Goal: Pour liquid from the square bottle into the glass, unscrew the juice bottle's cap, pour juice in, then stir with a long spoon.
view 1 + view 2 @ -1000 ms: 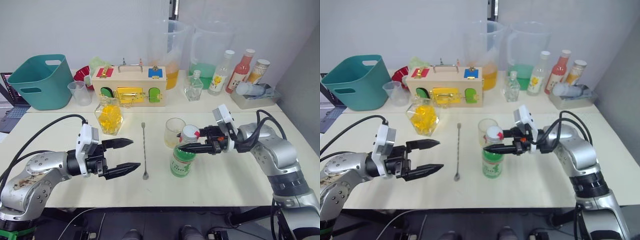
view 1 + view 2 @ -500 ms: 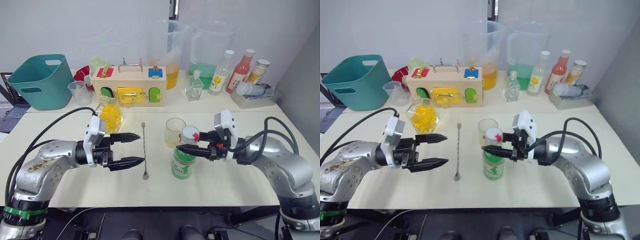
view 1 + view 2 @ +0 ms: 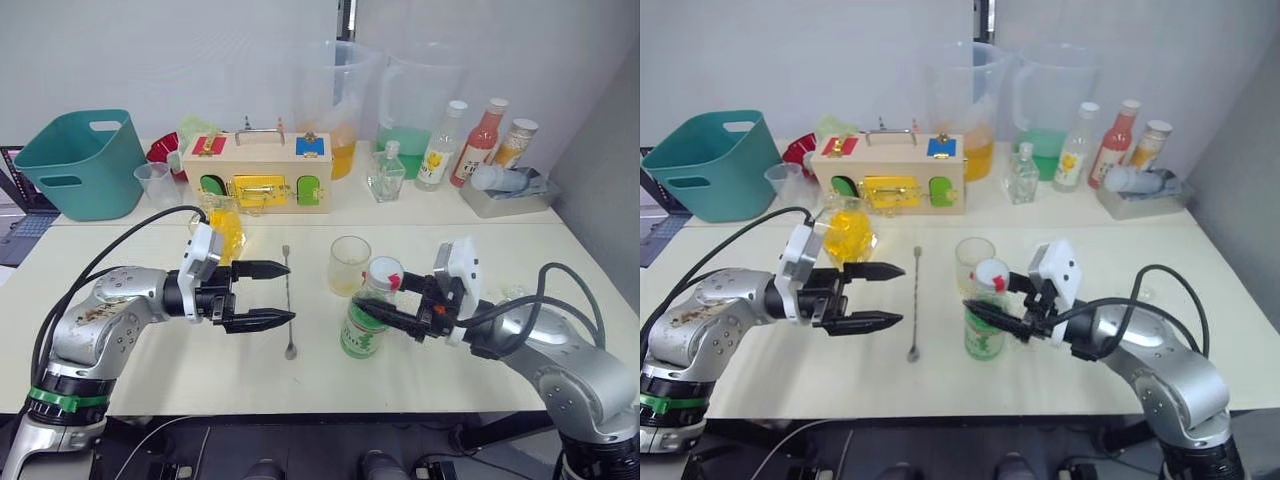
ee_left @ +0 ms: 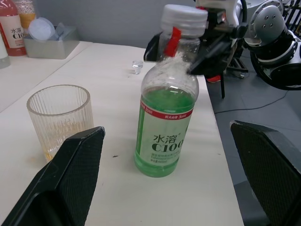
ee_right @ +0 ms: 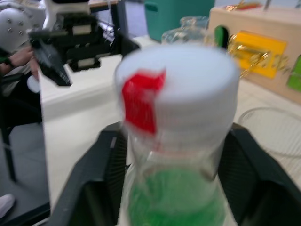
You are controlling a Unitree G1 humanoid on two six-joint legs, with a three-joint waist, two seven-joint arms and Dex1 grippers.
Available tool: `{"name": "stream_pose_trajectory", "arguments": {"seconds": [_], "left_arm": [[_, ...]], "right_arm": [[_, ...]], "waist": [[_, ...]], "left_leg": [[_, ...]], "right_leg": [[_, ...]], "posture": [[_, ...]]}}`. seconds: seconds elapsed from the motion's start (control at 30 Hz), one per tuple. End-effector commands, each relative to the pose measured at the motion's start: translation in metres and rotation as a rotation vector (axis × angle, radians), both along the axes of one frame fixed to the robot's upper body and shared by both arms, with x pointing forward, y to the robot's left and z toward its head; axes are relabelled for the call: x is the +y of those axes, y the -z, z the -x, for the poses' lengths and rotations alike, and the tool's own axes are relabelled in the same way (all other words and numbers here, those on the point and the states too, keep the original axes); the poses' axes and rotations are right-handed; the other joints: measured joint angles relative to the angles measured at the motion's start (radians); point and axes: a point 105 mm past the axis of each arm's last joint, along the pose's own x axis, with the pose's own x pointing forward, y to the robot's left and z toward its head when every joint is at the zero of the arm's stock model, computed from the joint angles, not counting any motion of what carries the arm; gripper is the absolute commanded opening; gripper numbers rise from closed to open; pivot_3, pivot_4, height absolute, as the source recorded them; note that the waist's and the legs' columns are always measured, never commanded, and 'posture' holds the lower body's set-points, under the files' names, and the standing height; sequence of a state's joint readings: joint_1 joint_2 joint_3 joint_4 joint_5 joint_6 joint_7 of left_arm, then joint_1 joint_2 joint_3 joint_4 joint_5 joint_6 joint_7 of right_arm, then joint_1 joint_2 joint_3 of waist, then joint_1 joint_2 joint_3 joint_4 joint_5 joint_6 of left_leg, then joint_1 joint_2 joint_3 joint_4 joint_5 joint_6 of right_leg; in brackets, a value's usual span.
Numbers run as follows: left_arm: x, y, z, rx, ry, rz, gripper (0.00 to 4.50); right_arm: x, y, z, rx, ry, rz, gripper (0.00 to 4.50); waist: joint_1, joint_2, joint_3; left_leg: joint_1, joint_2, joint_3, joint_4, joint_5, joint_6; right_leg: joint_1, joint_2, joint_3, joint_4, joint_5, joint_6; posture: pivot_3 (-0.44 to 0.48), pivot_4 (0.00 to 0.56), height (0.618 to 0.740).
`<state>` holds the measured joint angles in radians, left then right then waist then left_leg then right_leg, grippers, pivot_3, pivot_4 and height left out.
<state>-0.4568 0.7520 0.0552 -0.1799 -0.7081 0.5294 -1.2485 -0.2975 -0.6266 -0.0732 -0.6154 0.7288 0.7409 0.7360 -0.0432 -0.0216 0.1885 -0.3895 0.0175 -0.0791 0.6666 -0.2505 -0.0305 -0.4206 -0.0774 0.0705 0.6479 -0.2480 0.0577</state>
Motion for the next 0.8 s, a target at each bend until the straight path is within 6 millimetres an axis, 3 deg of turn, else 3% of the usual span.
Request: {"name": "stream_pose_trajectory", "arguments": {"seconds": [0.03, 0.07, 0.17, 0.5, 0.8], "left_arm": [[-0.003, -0.008, 0.004, -0.042, 0.023, 0.006, 4.50], [-0.003, -0.008, 0.004, -0.043, 0.023, 0.009, 4.50], [-0.006, -0.006, 0.007, -0.028, 0.038, -0.004, 4.50], [-0.038, -0.018, -0.002, -0.083, 0.102, 0.048, 4.50], [-0.082, -0.017, -0.022, -0.122, 0.178, 0.056, 4.50]], "right_arm": [[-0.001, -0.011, 0.007, -0.027, -0.061, 0.005, 4.25], [-0.005, -0.014, 0.006, -0.044, -0.063, 0.021, 4.48], [-0.020, -0.024, 0.005, -0.077, -0.054, 0.046, 4.48], [-0.079, -0.043, 0.033, -0.022, 0.044, 0.111, 4.48], [-0.074, -0.049, 0.058, -0.003, 0.052, 0.152, 4.48]], "waist": [[0.000, 0.000, 0.000], [-0.001, 0.000, 0.000], [0.000, 0.000, 0.000], [0.027, -0.001, 0.000], [0.027, -0.001, 0.000]], "left_leg": [[0.000, 0.000, 0.000, 0.000, 0.000, 0.000], [0.000, 0.000, 0.000, 0.000, 0.000, 0.000], [0.000, 0.000, 0.000, 0.000, 0.000, 0.000], [-0.001, -0.001, 0.000, 0.001, 0.000, 0.000], [0.000, -0.001, 0.000, 0.002, 0.000, 0.000]], "right_leg": [[0.000, 0.000, 0.000, 0.000, 0.000, 0.000], [0.000, 0.000, 0.000, 0.000, 0.000, 0.000], [0.000, 0.000, 0.000, 0.000, 0.000, 0.000], [0.001, 0.000, 0.000, -0.001, 0.000, 0.000], [0.003, 0.000, 0.000, -0.001, 0.000, 0.000]], "posture": [[0.000, 0.150, 0.740], [0.000, 0.150, 0.740], [0.000, 0.150, 0.740], [0.000, 0.150, 0.740], [0.000, 0.150, 0.740]]}}
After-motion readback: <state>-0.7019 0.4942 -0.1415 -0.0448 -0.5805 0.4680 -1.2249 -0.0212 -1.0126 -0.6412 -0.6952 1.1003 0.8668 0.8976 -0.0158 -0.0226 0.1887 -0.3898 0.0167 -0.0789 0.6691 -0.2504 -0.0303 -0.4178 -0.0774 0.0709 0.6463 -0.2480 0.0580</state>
